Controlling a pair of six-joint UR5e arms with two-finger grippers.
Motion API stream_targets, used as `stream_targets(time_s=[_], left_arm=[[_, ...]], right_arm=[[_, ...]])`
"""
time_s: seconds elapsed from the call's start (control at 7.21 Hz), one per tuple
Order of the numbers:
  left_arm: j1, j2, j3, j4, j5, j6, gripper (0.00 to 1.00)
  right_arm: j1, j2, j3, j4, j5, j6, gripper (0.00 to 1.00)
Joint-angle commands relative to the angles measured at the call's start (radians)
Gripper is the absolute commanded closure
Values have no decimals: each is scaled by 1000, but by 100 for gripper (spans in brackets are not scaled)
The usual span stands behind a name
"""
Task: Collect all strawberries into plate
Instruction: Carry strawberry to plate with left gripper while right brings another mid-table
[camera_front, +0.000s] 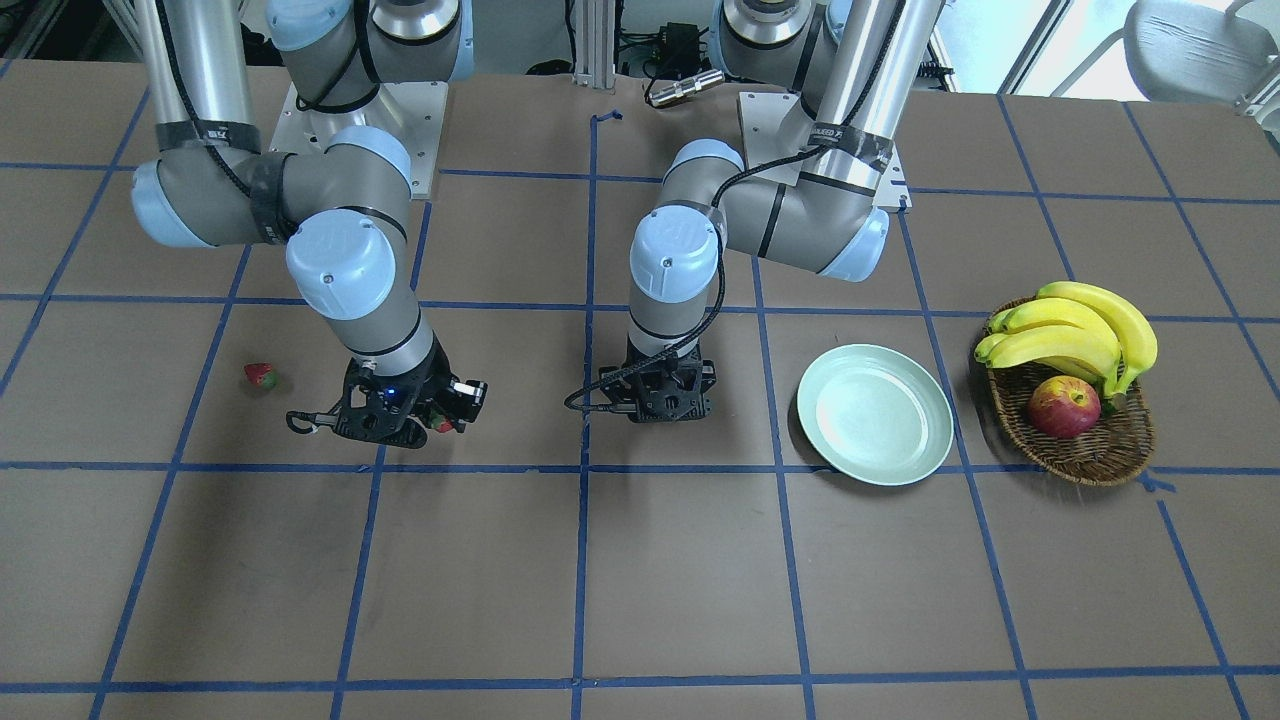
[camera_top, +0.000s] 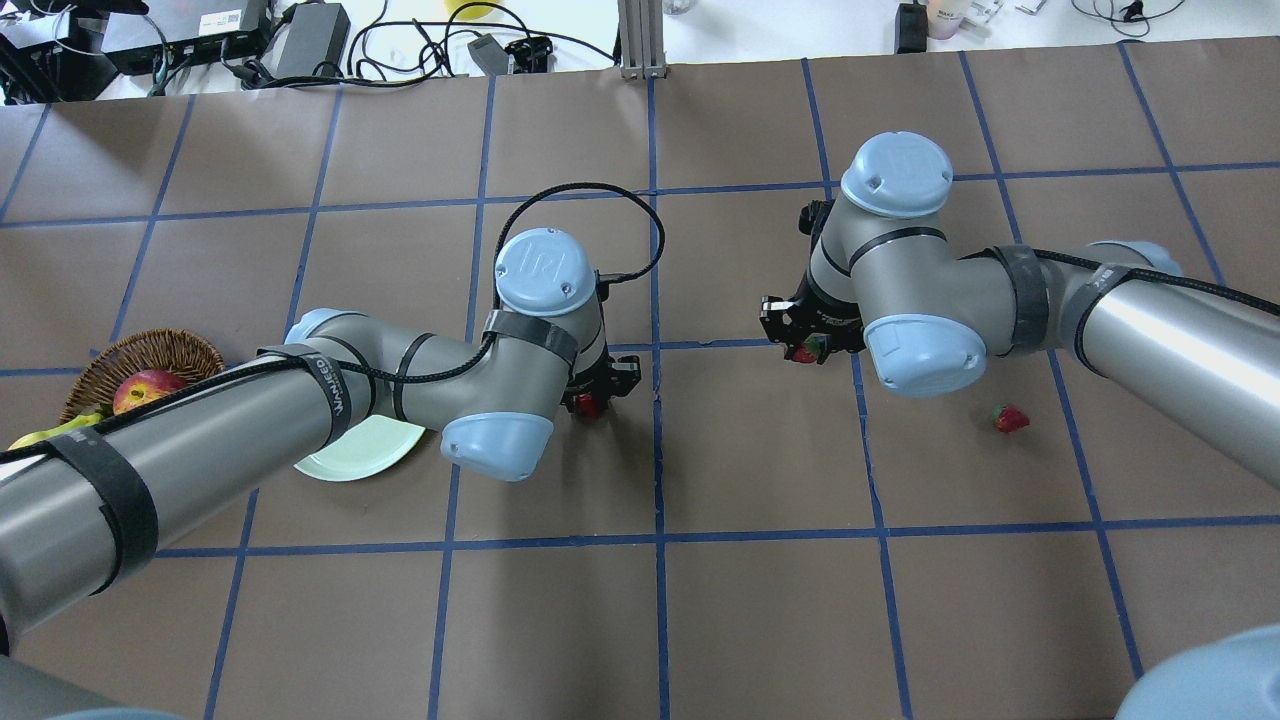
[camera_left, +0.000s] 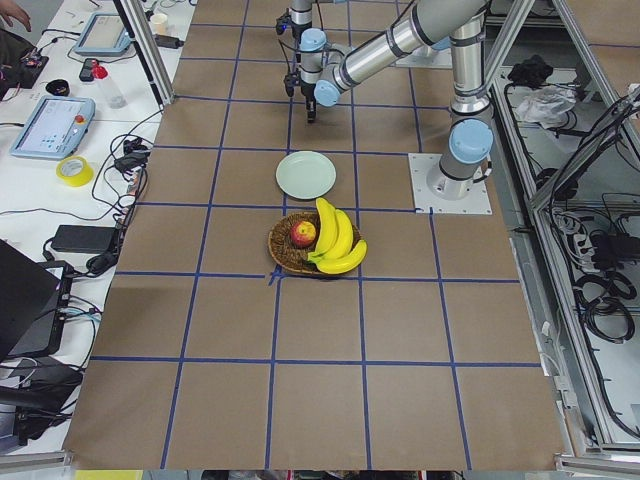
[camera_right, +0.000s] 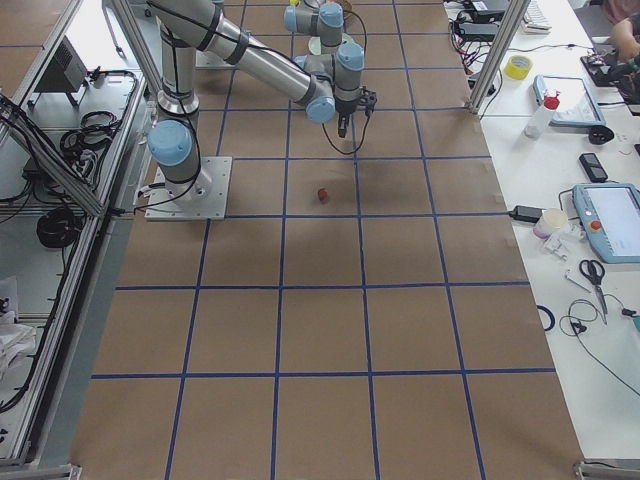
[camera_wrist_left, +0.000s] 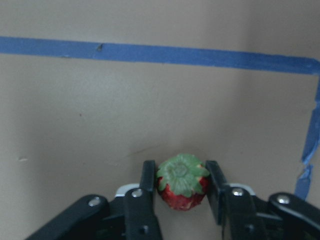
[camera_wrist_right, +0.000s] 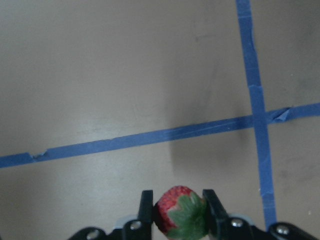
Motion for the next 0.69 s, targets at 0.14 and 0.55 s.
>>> stream_targets(time_s=[0.14, 0.55], left_arm=[[76, 68, 9, -8, 9, 200, 100], [338, 183, 0, -102, 6, 463, 100]], right_arm=[[60, 10, 1, -3, 89, 96, 96], [218, 95, -81, -37, 93, 312, 96]])
